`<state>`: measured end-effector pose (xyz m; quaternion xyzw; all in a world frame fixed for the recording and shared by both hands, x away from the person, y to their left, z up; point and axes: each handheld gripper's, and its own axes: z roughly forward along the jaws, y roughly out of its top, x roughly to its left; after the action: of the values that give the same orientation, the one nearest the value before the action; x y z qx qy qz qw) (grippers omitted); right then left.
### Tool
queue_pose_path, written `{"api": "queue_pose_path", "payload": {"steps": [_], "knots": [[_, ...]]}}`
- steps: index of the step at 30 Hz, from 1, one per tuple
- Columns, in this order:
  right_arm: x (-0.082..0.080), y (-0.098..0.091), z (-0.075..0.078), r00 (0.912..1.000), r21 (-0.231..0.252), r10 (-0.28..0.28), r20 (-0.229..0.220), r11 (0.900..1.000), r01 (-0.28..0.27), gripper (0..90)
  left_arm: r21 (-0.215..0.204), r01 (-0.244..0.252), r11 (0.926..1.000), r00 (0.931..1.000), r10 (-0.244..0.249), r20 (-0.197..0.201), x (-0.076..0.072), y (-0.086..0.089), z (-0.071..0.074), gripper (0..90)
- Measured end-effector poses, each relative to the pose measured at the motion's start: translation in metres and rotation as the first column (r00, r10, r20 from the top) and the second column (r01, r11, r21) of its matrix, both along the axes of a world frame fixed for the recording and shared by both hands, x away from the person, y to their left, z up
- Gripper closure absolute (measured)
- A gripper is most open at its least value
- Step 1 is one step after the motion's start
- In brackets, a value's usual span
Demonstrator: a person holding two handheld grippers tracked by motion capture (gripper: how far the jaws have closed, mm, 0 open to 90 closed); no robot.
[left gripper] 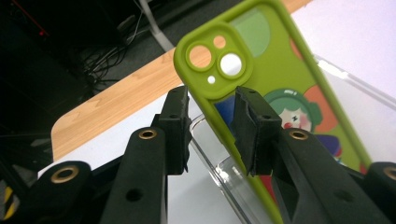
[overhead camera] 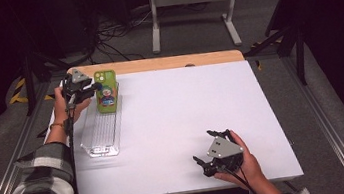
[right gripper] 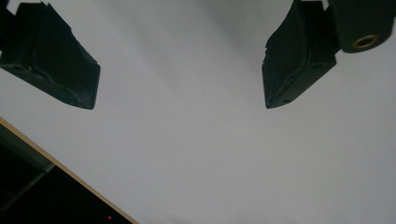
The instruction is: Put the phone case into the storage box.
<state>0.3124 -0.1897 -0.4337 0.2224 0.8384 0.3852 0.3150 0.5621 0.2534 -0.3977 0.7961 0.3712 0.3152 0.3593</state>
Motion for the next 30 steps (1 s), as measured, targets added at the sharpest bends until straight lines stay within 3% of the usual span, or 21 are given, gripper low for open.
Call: {"api": "queue_pose_path", "payload": {"steps": [3,16,30], "knots": [[0.000,0.000,0.000,1.0000,0.005,-0.002,-0.003,1.0000,0.002,11.9,-0.033,0.012,0.9994,0.9999,-0.011,0.013,-0.004,0.001,0.002,66.6],[0.000,-0.002,0.003,0.9998,0.036,-0.015,0.014,0.9992,0.014,11.9,-0.088,0.062,0.9942,0.9927,-0.053,0.109,-0.027,0.002,0.016,64.1],[0.002,-0.005,0.006,0.9993,0.058,-0.025,0.027,0.9981,0.023,11.8,-0.137,0.095,0.9859,0.9853,-0.074,0.154,-0.048,0.004,0.021,56.3]]}}
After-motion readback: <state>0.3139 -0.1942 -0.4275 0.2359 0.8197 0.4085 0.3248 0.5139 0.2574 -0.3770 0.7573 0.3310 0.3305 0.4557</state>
